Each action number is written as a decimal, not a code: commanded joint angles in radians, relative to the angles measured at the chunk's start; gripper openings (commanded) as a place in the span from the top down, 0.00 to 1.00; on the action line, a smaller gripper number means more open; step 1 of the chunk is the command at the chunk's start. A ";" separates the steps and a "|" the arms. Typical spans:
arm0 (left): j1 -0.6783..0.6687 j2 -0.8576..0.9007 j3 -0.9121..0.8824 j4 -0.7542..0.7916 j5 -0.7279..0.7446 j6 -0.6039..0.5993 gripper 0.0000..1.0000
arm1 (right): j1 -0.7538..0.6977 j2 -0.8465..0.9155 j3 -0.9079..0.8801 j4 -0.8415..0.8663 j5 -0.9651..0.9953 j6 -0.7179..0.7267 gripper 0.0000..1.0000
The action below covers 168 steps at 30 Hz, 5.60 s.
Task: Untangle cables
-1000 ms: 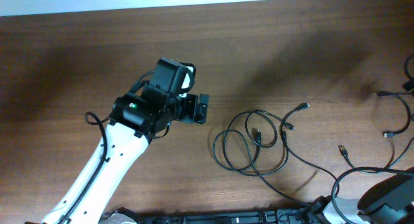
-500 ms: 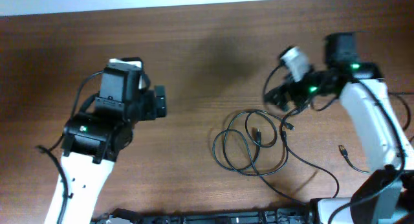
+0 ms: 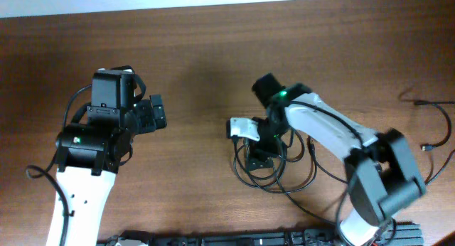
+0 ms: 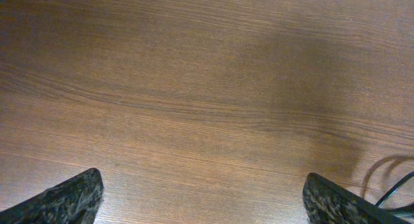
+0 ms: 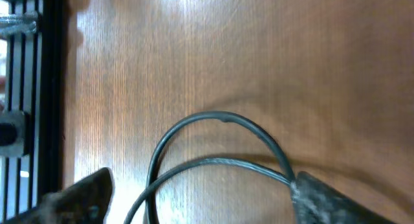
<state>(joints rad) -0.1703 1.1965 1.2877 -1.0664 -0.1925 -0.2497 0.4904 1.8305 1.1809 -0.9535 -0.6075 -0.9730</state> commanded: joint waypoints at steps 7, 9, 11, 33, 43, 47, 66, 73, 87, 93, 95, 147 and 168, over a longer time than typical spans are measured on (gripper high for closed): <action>0.006 -0.013 0.007 -0.002 -0.014 0.005 0.01 | 0.019 0.153 -0.005 0.024 -0.005 -0.007 0.21; 0.006 -0.013 0.007 -0.002 -0.014 0.005 0.01 | 0.019 0.153 -0.005 0.035 0.020 -0.007 0.24; 0.006 -0.013 0.007 -0.002 -0.014 0.005 0.01 | 0.019 0.153 0.006 0.038 0.057 -0.007 0.20; 0.006 -0.013 0.007 -0.002 -0.014 0.005 0.01 | 0.019 0.156 0.271 -0.040 0.320 -0.093 0.14; 0.006 -0.013 0.007 -0.002 -0.014 0.005 0.01 | 0.019 0.156 0.128 0.032 0.333 -0.039 0.96; 0.006 -0.013 0.007 -0.002 -0.014 0.005 0.01 | 0.019 0.142 0.210 0.016 0.484 0.119 0.96; 0.006 -0.013 0.007 -0.002 -0.014 0.005 0.01 | 0.006 0.004 1.249 0.251 0.931 0.154 0.96; 0.006 -0.013 0.007 -0.002 -0.014 0.005 0.01 | -0.138 0.003 1.249 0.917 1.223 0.131 0.96; 0.006 -0.013 0.007 -0.002 -0.014 0.005 0.01 | -0.767 0.016 1.249 0.819 1.110 0.375 0.96; 0.006 -0.013 0.007 -0.002 -0.014 0.005 0.01 | -0.978 0.090 1.240 0.455 1.062 0.694 0.96; 0.006 -0.013 0.007 -0.002 -0.014 0.005 0.01 | -1.010 0.109 1.216 0.382 1.062 0.787 0.96; 0.006 -0.013 0.007 -0.002 -0.014 0.005 0.01 | -0.392 0.159 0.142 0.218 0.432 0.499 0.10; 0.006 -0.013 0.007 -0.002 -0.014 0.005 0.01 | -0.348 0.231 0.440 0.265 0.658 0.639 0.96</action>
<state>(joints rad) -0.1696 1.1938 1.2877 -1.0679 -0.1955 -0.2497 0.1345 2.0796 1.4685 -0.6643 -0.0681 -0.3653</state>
